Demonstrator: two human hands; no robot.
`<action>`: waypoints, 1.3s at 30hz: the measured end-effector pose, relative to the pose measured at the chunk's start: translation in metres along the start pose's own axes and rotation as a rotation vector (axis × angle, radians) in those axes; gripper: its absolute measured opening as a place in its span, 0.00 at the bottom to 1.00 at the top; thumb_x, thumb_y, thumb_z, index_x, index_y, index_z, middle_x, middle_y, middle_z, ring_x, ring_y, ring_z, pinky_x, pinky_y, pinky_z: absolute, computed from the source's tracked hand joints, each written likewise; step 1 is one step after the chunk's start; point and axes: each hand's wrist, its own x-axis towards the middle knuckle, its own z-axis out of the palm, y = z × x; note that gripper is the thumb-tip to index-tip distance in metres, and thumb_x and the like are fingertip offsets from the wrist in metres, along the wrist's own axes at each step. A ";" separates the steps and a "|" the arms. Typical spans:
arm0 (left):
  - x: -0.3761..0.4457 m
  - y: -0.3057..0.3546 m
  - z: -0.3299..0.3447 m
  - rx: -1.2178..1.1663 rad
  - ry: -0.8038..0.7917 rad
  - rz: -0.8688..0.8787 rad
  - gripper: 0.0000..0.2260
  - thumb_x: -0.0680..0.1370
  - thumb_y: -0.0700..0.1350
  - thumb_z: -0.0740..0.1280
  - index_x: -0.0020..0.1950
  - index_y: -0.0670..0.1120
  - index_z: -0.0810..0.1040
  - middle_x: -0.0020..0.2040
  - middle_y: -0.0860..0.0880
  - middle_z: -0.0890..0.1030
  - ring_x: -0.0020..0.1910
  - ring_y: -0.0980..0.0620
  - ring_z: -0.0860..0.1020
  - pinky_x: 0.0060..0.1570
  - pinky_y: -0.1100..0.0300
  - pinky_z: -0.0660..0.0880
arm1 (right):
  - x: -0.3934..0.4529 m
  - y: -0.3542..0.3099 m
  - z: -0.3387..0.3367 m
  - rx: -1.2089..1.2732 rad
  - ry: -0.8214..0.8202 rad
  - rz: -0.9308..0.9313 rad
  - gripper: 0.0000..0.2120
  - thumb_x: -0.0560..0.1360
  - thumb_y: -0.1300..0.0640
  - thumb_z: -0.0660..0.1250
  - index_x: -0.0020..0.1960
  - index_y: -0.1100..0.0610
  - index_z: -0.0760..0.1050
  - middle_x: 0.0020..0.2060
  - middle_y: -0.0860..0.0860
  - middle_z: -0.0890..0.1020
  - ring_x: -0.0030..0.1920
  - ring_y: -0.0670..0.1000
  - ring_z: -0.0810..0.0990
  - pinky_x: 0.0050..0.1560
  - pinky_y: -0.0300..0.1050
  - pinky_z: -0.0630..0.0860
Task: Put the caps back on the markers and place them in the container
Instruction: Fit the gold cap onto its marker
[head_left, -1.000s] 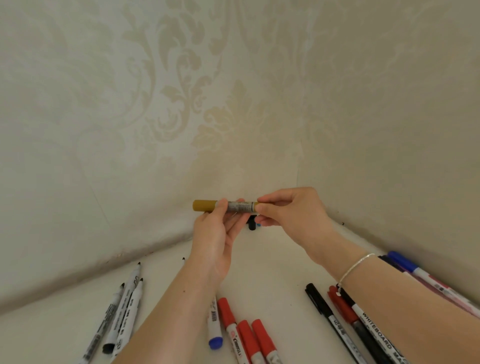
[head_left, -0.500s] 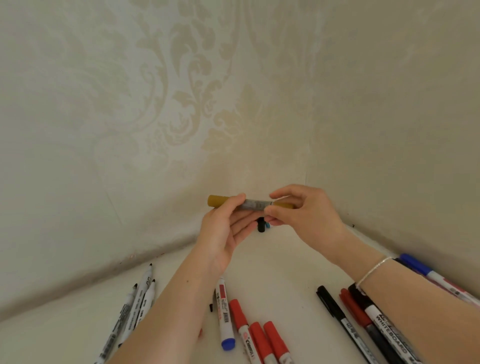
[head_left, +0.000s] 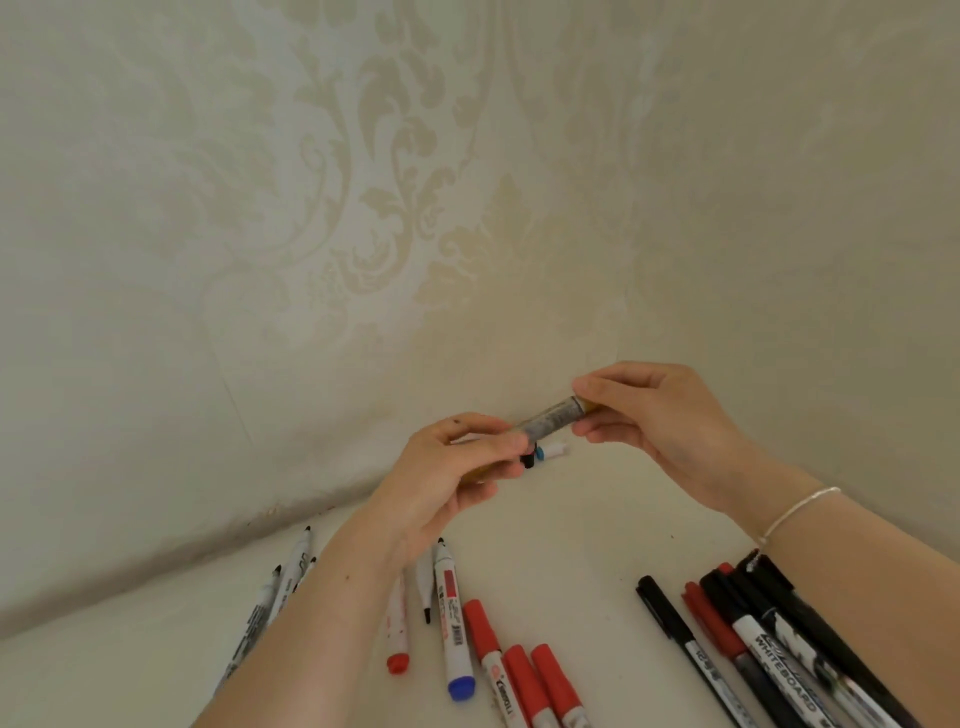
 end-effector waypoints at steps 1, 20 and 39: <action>-0.001 0.003 0.000 0.095 -0.040 -0.009 0.11 0.70 0.43 0.73 0.52 0.45 0.82 0.48 0.43 0.85 0.30 0.57 0.79 0.27 0.68 0.73 | 0.001 -0.001 0.001 -0.047 -0.006 -0.011 0.09 0.73 0.62 0.70 0.48 0.68 0.80 0.38 0.61 0.83 0.32 0.52 0.82 0.35 0.39 0.81; 0.000 -0.008 0.032 0.092 0.034 0.348 0.07 0.76 0.41 0.69 0.52 0.44 0.85 0.30 0.45 0.76 0.20 0.56 0.60 0.20 0.68 0.58 | 0.020 -0.011 0.018 -0.499 0.199 -0.111 0.20 0.74 0.57 0.62 0.27 0.54 0.58 0.21 0.49 0.60 0.26 0.51 0.57 0.29 0.44 0.55; -0.001 0.000 0.050 0.173 0.017 0.122 0.09 0.82 0.47 0.59 0.52 0.43 0.76 0.35 0.49 0.81 0.28 0.55 0.74 0.28 0.64 0.71 | 0.014 0.005 0.018 -0.008 0.087 0.128 0.12 0.73 0.53 0.70 0.46 0.59 0.70 0.34 0.56 0.77 0.30 0.50 0.74 0.32 0.41 0.72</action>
